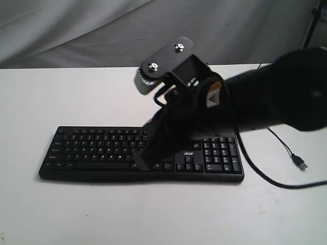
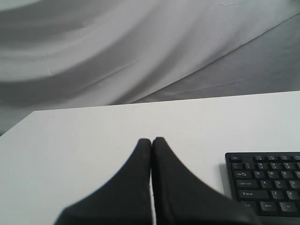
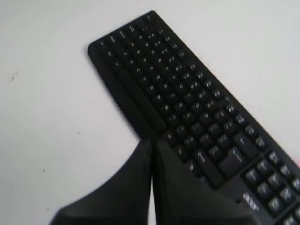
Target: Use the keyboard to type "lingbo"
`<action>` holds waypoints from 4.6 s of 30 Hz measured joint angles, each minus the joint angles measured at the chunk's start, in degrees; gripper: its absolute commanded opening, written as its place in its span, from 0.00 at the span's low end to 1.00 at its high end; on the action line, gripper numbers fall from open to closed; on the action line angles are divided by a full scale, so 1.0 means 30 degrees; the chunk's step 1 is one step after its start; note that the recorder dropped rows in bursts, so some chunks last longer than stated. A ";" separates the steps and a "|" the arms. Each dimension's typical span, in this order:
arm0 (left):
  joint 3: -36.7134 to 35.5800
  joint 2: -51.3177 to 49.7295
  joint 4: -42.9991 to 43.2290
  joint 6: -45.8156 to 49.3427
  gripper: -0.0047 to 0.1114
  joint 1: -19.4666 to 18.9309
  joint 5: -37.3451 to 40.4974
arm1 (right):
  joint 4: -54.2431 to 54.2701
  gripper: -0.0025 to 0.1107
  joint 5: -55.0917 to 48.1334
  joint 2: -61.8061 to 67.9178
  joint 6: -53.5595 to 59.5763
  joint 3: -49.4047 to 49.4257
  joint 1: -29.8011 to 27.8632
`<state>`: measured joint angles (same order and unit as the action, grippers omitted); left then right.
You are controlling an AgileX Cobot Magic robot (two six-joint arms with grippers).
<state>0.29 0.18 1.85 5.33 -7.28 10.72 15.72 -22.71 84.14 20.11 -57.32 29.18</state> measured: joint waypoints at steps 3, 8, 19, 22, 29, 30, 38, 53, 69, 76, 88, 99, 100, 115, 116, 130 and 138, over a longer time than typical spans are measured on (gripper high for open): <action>0.0000 0.0000 0.0000 0.0000 0.05 0.0000 0.0000 | 0.0030 0.02 0.0830 0.1381 0.0181 -0.1205 0.0000; 0.0000 0.0000 0.0000 0.0000 0.05 0.0000 0.0000 | 0.0030 0.02 0.2480 0.3443 0.0316 -0.1385 0.0158; 0.0000 0.0000 0.0000 0.0000 0.05 0.0000 0.0000 | 0.0030 0.02 0.7833 0.7145 0.2174 -0.1425 0.0903; 0.0000 0.0000 0.0000 0.0000 0.05 0.0000 0.0000 | 0.0030 0.02 0.8695 0.8067 0.3305 -0.1458 0.0903; 0.0000 0.0000 0.0000 0.0000 0.05 0.0000 0.0000 | 0.0030 0.02 1.0001 0.9754 0.3979 -0.1458 0.0518; 0.0000 0.0000 0.0000 0.0000 0.05 0.0000 0.0000 | 0.0030 0.02 1.0020 0.9865 0.3979 -0.1458 0.0411; 0.0000 0.0000 0.0000 0.0000 0.05 0.0000 0.0000 | -0.0690 0.02 0.9944 1.0184 0.4017 -0.1632 -0.0015; 0.0000 0.0000 0.0000 0.0000 0.05 0.0000 0.0000 | -0.1847 0.02 0.7842 1.1655 0.4050 -0.3916 -0.0045; 0.0000 0.0000 0.0000 0.0000 0.05 0.0000 0.0000 | -0.1925 0.02 0.7697 1.2125 0.4095 -0.3916 -0.0331; 0.0000 0.0000 0.0000 0.0000 0.05 0.0000 0.0000 | -0.1925 0.02 0.7572 1.2125 0.4095 -0.3916 -0.0475; 0.0000 0.0000 0.0000 0.0000 0.05 0.0000 0.0000 | -0.1925 0.02 0.7572 1.2125 0.4095 -0.3916 -0.0475; 0.0000 0.0000 0.0000 0.0000 0.05 0.0000 0.0000 | -0.1925 0.02 0.7333 1.2221 0.4095 -0.3989 -0.0475; 0.0000 0.0000 0.0000 0.0000 0.05 0.0000 0.0000 | -0.1931 0.02 0.7230 1.2111 0.4095 -0.3989 -0.0475; 0.0000 0.0000 0.0000 0.0000 0.05 0.0000 0.0000 | -0.2514 0.02 0.7062 1.2883 0.4095 -0.6118 -0.0475; 0.0000 0.0000 0.0000 0.0000 0.05 0.0000 0.0000 | -0.2561 0.02 0.7102 1.2985 0.4095 -0.6118 -0.0475; 0.0000 0.0000 0.0000 0.0000 0.05 0.0000 0.0000 | -0.2739 0.02 0.8020 1.3588 0.4095 -0.6164 -0.0403; 0.0000 0.0000 0.0000 0.0000 0.05 0.0000 0.0000 | -0.2739 0.02 0.8020 1.3808 0.4095 -0.6164 -0.0403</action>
<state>0.29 0.18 1.85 5.33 -7.28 10.72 7.50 1.35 125.56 32.40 -75.81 27.97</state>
